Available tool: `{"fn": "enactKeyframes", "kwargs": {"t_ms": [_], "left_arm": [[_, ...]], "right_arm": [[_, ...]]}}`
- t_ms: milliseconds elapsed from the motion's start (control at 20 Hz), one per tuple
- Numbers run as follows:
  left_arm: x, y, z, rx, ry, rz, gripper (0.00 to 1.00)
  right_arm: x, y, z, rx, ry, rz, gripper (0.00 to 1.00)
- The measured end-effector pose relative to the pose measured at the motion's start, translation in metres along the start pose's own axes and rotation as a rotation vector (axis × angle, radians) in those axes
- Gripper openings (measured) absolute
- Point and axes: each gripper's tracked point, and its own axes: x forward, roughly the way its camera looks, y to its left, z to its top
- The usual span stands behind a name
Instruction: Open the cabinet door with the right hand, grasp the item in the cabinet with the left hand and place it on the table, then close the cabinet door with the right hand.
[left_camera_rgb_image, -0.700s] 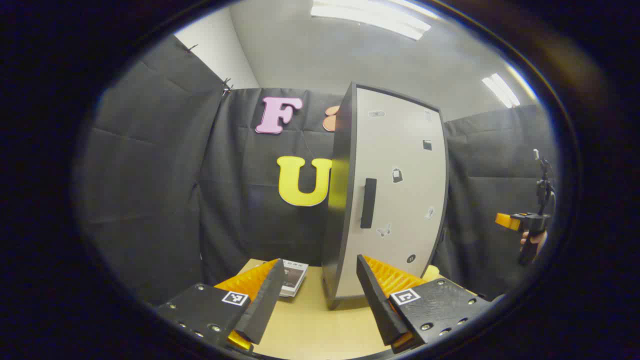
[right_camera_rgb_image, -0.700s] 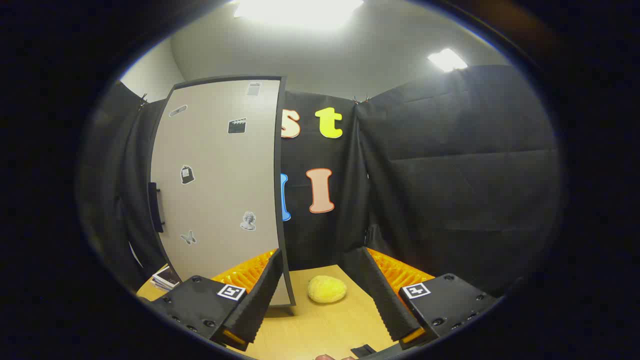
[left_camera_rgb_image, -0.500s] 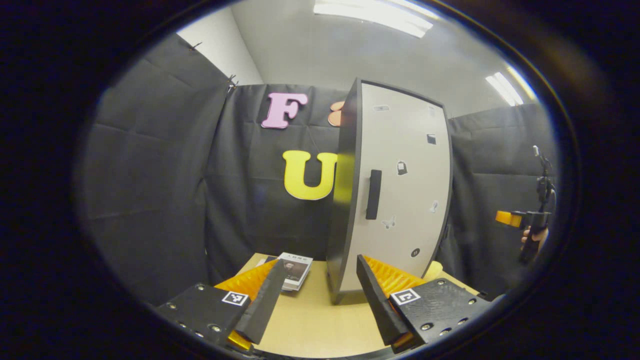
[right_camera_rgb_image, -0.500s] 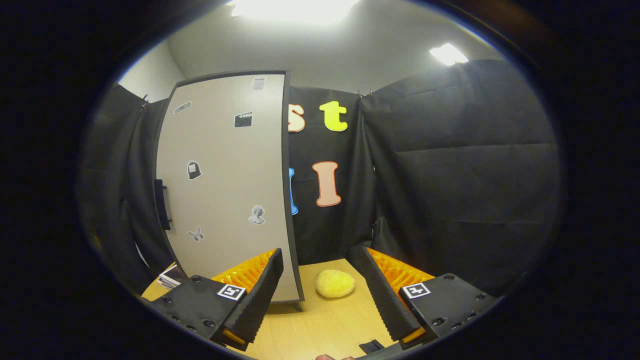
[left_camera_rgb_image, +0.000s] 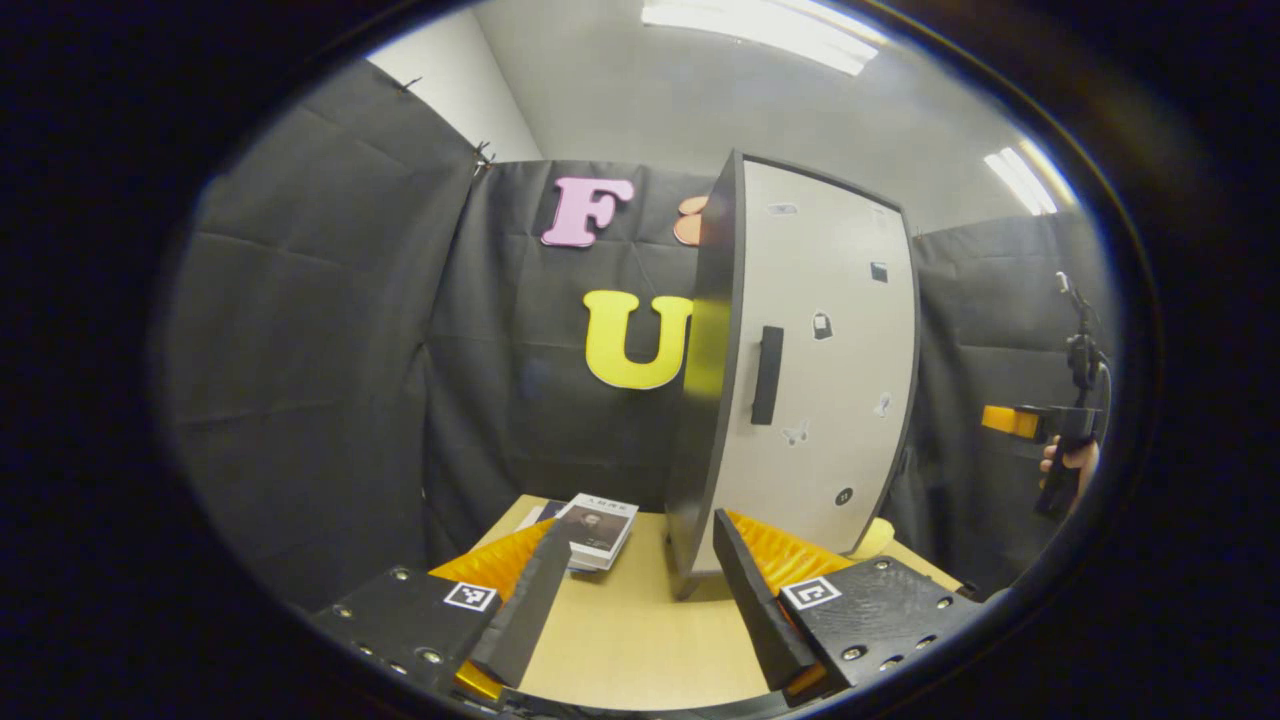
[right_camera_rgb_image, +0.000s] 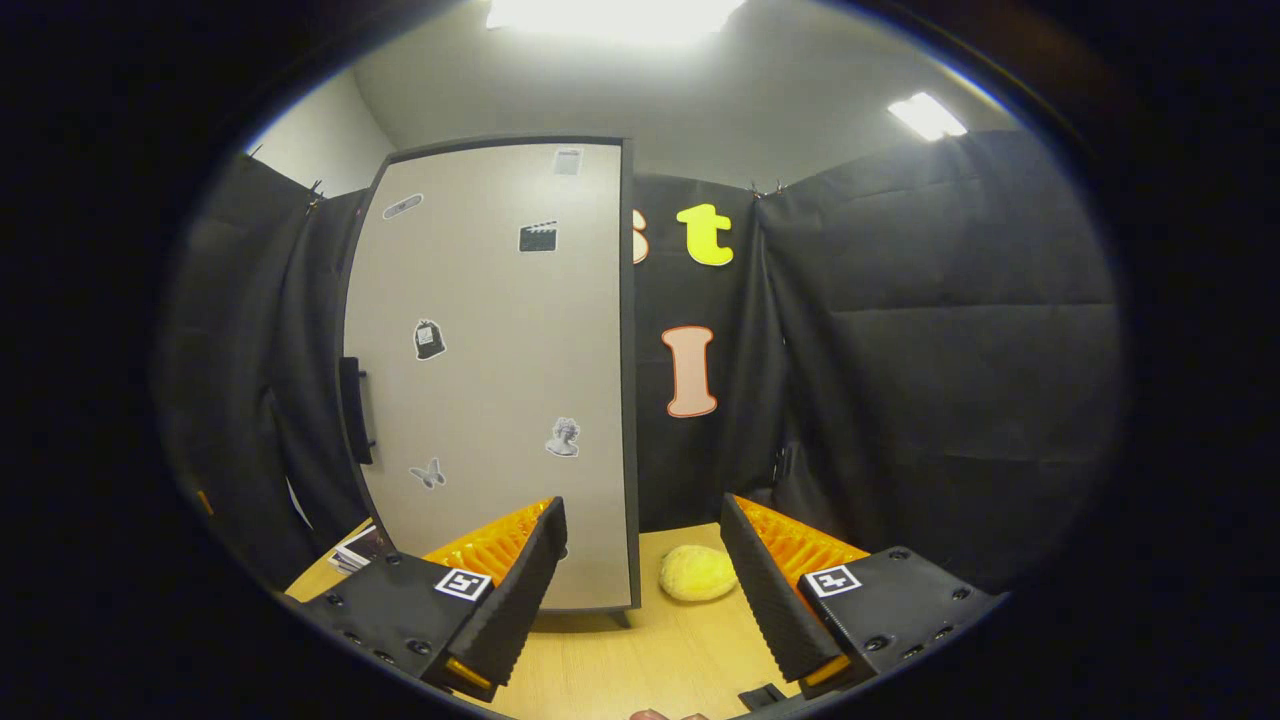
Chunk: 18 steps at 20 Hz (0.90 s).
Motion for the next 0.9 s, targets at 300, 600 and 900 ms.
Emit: {"fn": "enactKeyframes", "kwargs": {"t_ms": [300, 600, 900], "left_arm": [[-0.006, 0.021, -0.026, -0.017, 0.056, 0.055, 0.87], [-0.014, 0.035, -0.031, -0.028, 0.058, 0.09, 0.88], [-0.027, 0.048, -0.046, -0.072, 0.078, 0.117, 0.87]], "right_arm": [[0.031, 0.064, 0.028, 0.063, -0.017, 0.112, 0.98], [0.055, 0.151, 0.053, 0.058, -0.015, 0.262, 0.98], [0.06, 0.245, 0.06, 0.108, 0.018, 0.424, 0.98]]}}
